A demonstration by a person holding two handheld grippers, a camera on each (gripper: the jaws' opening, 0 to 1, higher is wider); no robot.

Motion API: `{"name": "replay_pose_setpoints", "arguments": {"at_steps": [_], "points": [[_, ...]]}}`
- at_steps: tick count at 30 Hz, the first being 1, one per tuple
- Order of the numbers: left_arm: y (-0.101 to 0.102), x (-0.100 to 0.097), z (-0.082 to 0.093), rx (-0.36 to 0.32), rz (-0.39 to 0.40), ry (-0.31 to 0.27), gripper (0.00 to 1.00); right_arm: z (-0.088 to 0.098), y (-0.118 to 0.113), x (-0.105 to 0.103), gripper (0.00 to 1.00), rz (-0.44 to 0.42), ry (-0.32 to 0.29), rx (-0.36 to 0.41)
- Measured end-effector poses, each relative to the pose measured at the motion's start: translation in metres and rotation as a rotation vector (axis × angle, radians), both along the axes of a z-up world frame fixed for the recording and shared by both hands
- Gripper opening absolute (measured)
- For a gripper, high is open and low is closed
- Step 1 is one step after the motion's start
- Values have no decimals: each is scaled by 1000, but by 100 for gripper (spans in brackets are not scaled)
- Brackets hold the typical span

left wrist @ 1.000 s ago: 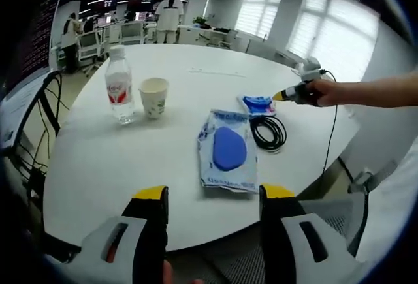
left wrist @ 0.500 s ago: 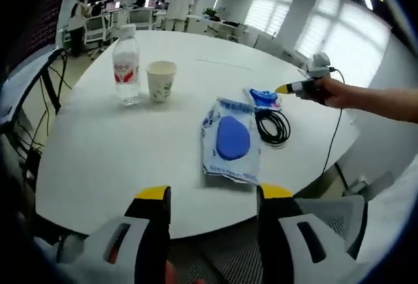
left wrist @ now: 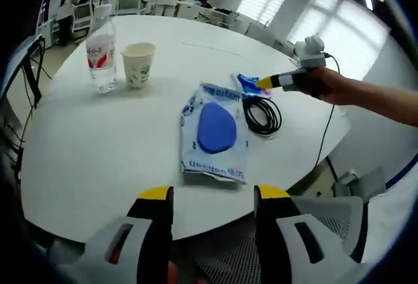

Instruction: Arrange the tabletop items into an orderly group along one side of the table until the central work area is clear of visible clutter.

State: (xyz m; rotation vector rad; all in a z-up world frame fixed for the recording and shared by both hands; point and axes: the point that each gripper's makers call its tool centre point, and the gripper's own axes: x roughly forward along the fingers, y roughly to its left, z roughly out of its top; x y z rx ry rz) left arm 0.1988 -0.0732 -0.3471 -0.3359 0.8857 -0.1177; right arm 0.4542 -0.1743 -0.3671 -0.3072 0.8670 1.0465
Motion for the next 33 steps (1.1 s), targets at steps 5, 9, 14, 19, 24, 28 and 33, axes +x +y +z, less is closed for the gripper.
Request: {"name": "replay_pose_setpoints", "arguments": {"at_steps": [5, 9, 14, 19, 24, 28, 33], "points": [[-8, 7, -1, -50, 7, 6, 47, -8, 9, -1, 16, 33, 5, -12], [-10, 11, -6, -78, 10, 19, 45, -7, 15, -7, 17, 58, 11, -15], [-20, 12, -13, -146, 49, 55, 45, -20, 29, -14, 19, 120, 33, -32], [-24, 13, -17, -175, 72, 82, 44, -17, 36, -25, 21, 167, 25, -62], [-21, 16, -23, -243, 162, 128, 41, -22, 43, -29, 24, 189, 19, -65], [-17, 23, -28, -261, 202, 138, 41, -24, 50, -30, 24, 201, 23, -76], [-21, 24, -33, -282, 225, 169, 41, -21, 54, -32, 24, 205, 14, -86]]}}
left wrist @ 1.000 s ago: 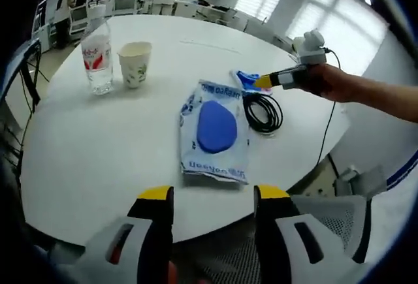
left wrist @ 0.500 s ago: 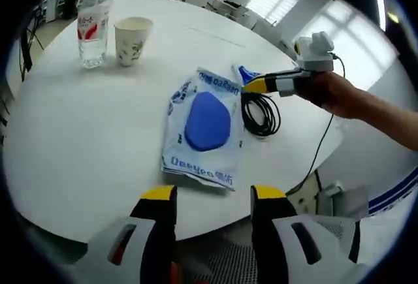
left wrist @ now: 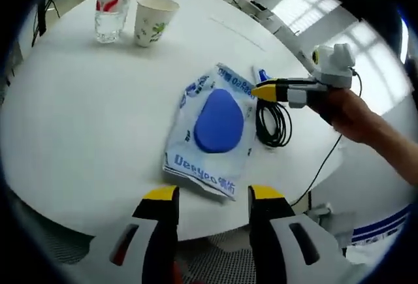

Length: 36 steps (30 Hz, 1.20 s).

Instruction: Arrange the tabletop items into an orderly group along one side of the table until the central work area is clear of visible clutter.

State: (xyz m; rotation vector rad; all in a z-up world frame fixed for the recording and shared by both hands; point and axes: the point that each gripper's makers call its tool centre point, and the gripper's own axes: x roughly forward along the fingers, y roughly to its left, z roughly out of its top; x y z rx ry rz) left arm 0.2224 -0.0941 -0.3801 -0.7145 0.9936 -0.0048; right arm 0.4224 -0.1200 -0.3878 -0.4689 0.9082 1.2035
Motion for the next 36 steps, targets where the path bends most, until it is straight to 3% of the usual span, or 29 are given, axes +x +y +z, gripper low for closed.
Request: {"name": "replay_pose_setpoints", "arguments": {"at_steps": [6, 9, 13, 17, 19, 23, 25, 28, 33, 35, 36], "points": [[-10, 1, -6, -53, 41, 19, 40, -2, 3, 0, 25, 15, -12, -18], [-13, 7, -4, -113, 115, -7, 40, -18, 8, 10, 27, 33, -22, -38], [-14, 5, -7, -109, 133, -3, 39, 0, -1, -12, 29, 26, -29, -42], [-19, 9, -11, -178, 209, -2, 38, -20, 6, 0, 28, 34, -25, -56], [-16, 11, -13, -197, 250, -8, 38, -21, 5, -4, 27, 37, -15, -63], [-12, 10, -14, -181, 259, -13, 36, -20, 1, -8, 26, 26, -12, -75], [-11, 11, -15, -188, 279, -23, 36, -31, 5, 5, 25, 16, -7, -80], [-10, 14, -15, -203, 320, -32, 36, -16, -1, -12, 25, -8, 6, -72], [-18, 16, -17, -196, 297, -33, 34, -26, 2, -2, 23, -29, 10, -67], [-21, 13, -19, -197, 292, -26, 33, -19, -2, -9, 23, -31, 9, -68], [-23, 12, -20, -201, 293, -22, 33, -26, 1, -2, 23, -33, 9, -67]]}}
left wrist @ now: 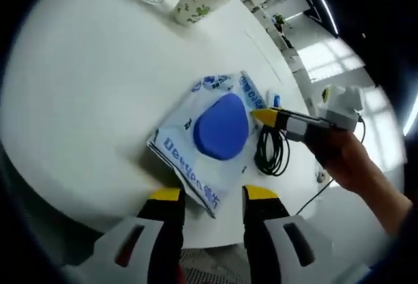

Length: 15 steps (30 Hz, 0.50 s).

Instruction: Arrange the tabletop items into an orderly group along one side of the table until the central work area is clear of visible clutter.

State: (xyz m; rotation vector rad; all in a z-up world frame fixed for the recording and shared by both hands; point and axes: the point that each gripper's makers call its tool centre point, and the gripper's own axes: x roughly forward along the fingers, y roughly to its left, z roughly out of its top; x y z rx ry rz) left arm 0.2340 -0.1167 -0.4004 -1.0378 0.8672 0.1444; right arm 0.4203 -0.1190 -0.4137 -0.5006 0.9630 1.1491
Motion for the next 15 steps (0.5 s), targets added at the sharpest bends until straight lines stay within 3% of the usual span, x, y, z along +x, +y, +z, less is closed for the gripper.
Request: {"name": "replay_pose_setpoints", "arguments": {"at_steps": [1, 3, 6, 10, 15], "points": [[-1, -1, -2, -12, 8, 2, 31, -4, 1, 4, 23, -2, -1, 1], [1, -1, -3, -11, 14, -3, 28, 15, -6, -15, 22, -4, -2, 1], [6, 1, -5, 18, 3, -7, 23, 12, -5, -12, 20, -10, -7, 1], [13, -2, -7, 76, -19, 0, 3, 14, -5, -9, 10, -17, -11, 14], [18, -2, -6, 58, 18, -4, 1, 14, -1, -9, 5, -1, -13, 34]]}}
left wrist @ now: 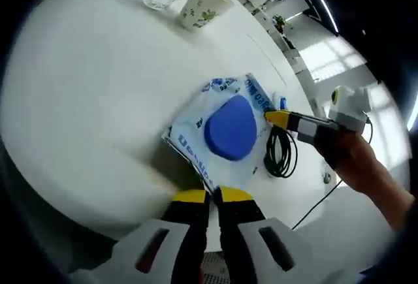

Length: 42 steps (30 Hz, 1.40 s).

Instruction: Arrange the tabletop items into an orderly group along one side of the table until the central work area is clear of visible clutter.

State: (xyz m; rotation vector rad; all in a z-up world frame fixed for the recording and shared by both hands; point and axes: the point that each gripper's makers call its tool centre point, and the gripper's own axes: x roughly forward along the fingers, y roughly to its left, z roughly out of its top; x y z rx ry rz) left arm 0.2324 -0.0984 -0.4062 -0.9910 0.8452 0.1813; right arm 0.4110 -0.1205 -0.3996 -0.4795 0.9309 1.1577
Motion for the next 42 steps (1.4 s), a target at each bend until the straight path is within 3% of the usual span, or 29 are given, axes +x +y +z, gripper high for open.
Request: {"name": "replay_pose_setpoints", "arguments": {"at_steps": [7, 11, 18, 22, 28, 30, 34, 36, 42], "points": [[10, 1, 5, 36, -2, -14, 0, 5, 3, 0, 2, 1, 5, 26], [25, 0, 5, 39, 47, -20, 0, 11, 2, -4, 1, -4, 8, 44], [55, -3, 6, 55, 130, -39, 0, 2, -1, -8, 0, -57, 35, 68], [77, -7, 9, 67, 194, -53, 0, 19, -7, -38, 0, -92, 62, 100], [90, -11, 7, 88, 219, -51, 0, 8, -10, -51, 0, -137, 84, 116], [93, -12, 7, 95, 224, -48, 0, 14, -13, -64, 0, -147, 93, 122], [97, -11, 6, 108, 226, -49, 0, 3, -15, -64, 0, -168, 105, 128], [99, -10, 7, 115, 223, -50, 0, 11, -21, -77, 0, -174, 108, 128], [104, -7, 6, 131, 206, -52, 0, 5, -31, -88, 0, -237, 131, 140]]}}
